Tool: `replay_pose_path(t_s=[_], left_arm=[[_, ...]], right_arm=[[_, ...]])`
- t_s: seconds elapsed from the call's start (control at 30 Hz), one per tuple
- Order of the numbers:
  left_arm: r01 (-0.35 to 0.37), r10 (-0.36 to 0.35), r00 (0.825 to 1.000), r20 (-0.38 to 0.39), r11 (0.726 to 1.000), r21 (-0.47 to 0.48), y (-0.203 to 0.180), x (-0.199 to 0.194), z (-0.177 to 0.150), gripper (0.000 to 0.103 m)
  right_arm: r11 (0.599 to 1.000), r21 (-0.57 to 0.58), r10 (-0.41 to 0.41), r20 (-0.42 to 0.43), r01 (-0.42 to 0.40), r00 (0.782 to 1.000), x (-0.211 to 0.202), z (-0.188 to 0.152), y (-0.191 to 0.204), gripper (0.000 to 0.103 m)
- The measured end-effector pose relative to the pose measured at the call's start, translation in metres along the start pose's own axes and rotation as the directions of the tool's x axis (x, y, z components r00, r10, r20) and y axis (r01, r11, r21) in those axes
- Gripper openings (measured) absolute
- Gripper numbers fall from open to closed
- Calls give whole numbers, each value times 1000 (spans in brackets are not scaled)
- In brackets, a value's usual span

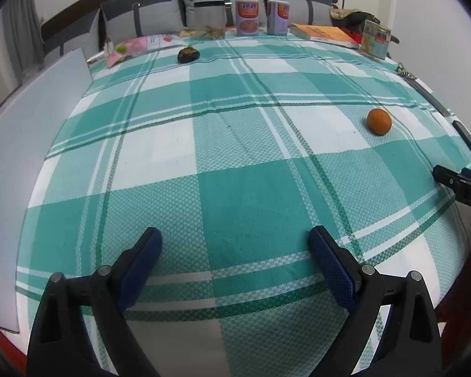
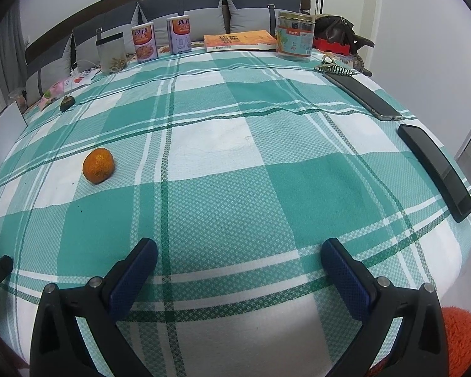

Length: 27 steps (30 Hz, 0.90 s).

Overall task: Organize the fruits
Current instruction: 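Withdraw both tools from the box back over the dark fruit and orange, then grasp the dark brown round fruit with the left tool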

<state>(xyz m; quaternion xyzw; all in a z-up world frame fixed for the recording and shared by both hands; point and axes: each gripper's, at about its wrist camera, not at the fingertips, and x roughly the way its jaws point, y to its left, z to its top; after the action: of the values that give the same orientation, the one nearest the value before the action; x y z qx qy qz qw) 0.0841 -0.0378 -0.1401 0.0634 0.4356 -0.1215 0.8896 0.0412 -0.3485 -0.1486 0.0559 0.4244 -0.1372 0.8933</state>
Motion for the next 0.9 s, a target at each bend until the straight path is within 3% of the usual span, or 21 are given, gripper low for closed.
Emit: replay_pose_path(t_s=[0.2,0.27,0.3,0.4,0.53,0.67,0.9], left_arm=[[35,-37,998,-58,999,-38,3,-4,2,95],[92,-97,992,-82,994,-61,4,-2,14,95],[126,-131,989,-73,989,-74,7,-2,26,95],[134,-135,991,-5,987,-94,23,3,80,95],[150,-150,989,10,972,-179,55,48,157,95],[44,-55,998,-42,973,-227,79,118,212,95],[-59,52,998,-33,962,-266,88,172,241,93]], right_arm=[[1000,2,-2,7,2,1000,0,-1,0,103],[1000,2,0,0,0,1000,0,0,-1,103],[1000,0,2,-1,-2,1000,0,0,-1,103],[1000,0,5,-12,-5,1000,0,1,-1,103],[1000,3,3,-25,-3,1000,2,4,0,103],[1000,-5,10,-31,-10,999,3,6,0,103],[1000,-15,19,-33,-19,999,4,8,1,103]])
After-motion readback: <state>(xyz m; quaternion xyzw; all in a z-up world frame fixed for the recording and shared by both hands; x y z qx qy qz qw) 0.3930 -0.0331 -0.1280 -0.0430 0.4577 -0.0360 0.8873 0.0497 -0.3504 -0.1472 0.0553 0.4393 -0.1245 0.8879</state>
